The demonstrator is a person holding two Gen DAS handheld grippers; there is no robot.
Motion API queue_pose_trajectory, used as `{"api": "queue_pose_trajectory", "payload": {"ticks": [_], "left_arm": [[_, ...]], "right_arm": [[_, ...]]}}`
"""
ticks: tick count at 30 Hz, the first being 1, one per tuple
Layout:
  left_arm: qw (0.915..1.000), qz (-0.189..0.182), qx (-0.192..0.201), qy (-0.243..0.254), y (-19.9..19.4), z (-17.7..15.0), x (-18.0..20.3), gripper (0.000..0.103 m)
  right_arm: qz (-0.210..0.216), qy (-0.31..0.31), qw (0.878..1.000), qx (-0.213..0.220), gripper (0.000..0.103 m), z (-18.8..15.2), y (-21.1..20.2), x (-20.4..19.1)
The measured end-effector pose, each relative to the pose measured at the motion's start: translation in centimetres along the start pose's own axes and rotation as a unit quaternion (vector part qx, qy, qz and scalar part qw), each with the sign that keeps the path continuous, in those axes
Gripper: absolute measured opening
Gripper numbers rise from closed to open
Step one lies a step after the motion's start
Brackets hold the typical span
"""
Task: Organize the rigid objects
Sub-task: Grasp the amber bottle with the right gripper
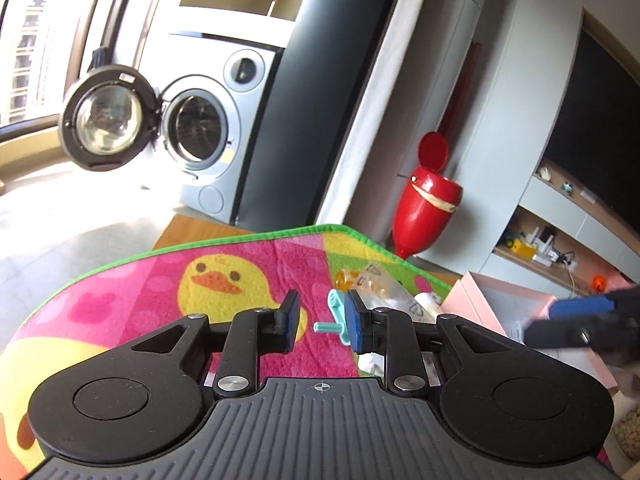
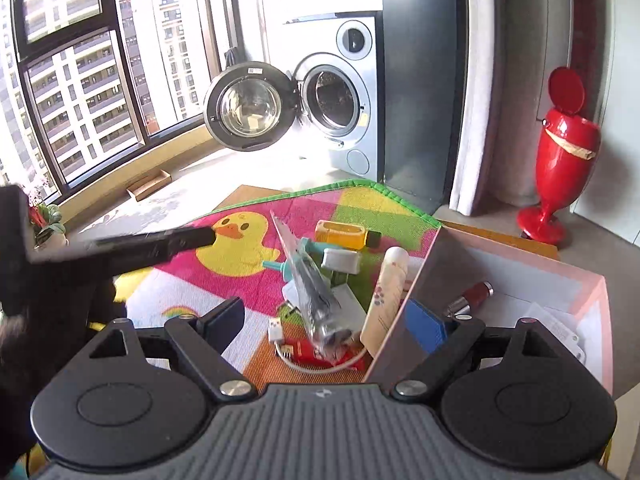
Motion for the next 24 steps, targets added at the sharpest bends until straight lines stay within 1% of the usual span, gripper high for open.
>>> {"api": "queue_pose_trajectory", "payload": {"ticks": [3,4,6,8,11,14,16,17,18,19,21,22,23,24], "left_arm": [[0.9999,0.009,0.011,-0.006,-1.0,-1.6,-1.2,0.027],[0.9998,0.013,0.013,-0.007,-1.0,-1.9,-1.5,0.027],[0.9996,0.01,0.017,-0.021,-1.1,-2.0,-2.4,0.027],[0.9989,-0.005,0.017,-0.044,-1.1,-2.1,-3.1,0.027],[0.9982,-0.02,0.006,-0.057,-0.7,-2.5,-3.6,0.027],[0.9984,-0.026,-0.006,-0.05,-0.7,-2.9,-3.5,0.027],[0.9985,-0.03,-0.005,-0.045,-1.0,-2.9,-3.2,0.027],[0.9986,-0.03,-0.003,-0.044,-1.1,-2.9,-3.2,0.027],[0.9985,-0.029,-0.001,-0.046,-1.2,-2.7,-3.2,0.027],[0.9984,-0.027,0.0,-0.049,-1.4,-2.7,-3.3,0.027],[0.9981,-0.02,0.003,-0.058,-1.5,-2.6,-3.7,0.027],[0.9979,-0.014,0.004,-0.063,-1.5,-2.6,-3.9,0.027],[0.9977,-0.01,0.005,-0.068,-1.5,-2.6,-4.1,0.027],[0.9974,-0.005,0.005,-0.072,-1.6,-2.6,-4.3,0.027]], "right_arm": [[-0.025,0.024,0.999,-0.039,0.088,4.7,6.0,-0.5],[-0.033,0.021,0.998,-0.048,0.088,5.6,7.6,-0.7],[-0.064,0.019,0.995,-0.073,0.088,7.5,11.9,-0.9],[-0.095,0.035,0.99,-0.101,0.088,8.3,15.4,-0.3],[-0.11,0.071,0.982,-0.139,0.088,8.4,19.2,1.0],[-0.123,0.083,0.979,-0.142,0.088,8.3,21.2,1.8],[-0.117,0.096,0.979,-0.138,0.088,8.4,21.5,2.1],[-0.112,0.105,0.978,-0.139,0.086,8.2,21.4,2.3],[-0.104,0.111,0.978,-0.14,0.083,8.1,21.1,2.3],[-0.09,0.115,0.979,-0.141,0.074,8.0,20.9,2.1],[-0.077,0.114,0.979,-0.147,0.068,7.7,20.1,1.7],[-0.074,0.112,0.98,-0.149,0.063,7.6,19.8,1.5],[-0.068,0.108,0.979,-0.157,0.053,7.2,19.6,1.2],[-0.064,0.104,0.979,-0.166,0.049,6.8,19.6,1.0]]}}
Point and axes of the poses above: each gripper's, at about its wrist camera, not at the fingertips, and y roughly the way its jaws point, x to its right, z to its top, the point moved 4 cm from there along y, roughly the way its jaws point, and after that the axes turned 1 degree about y, right-handed, at the moved point
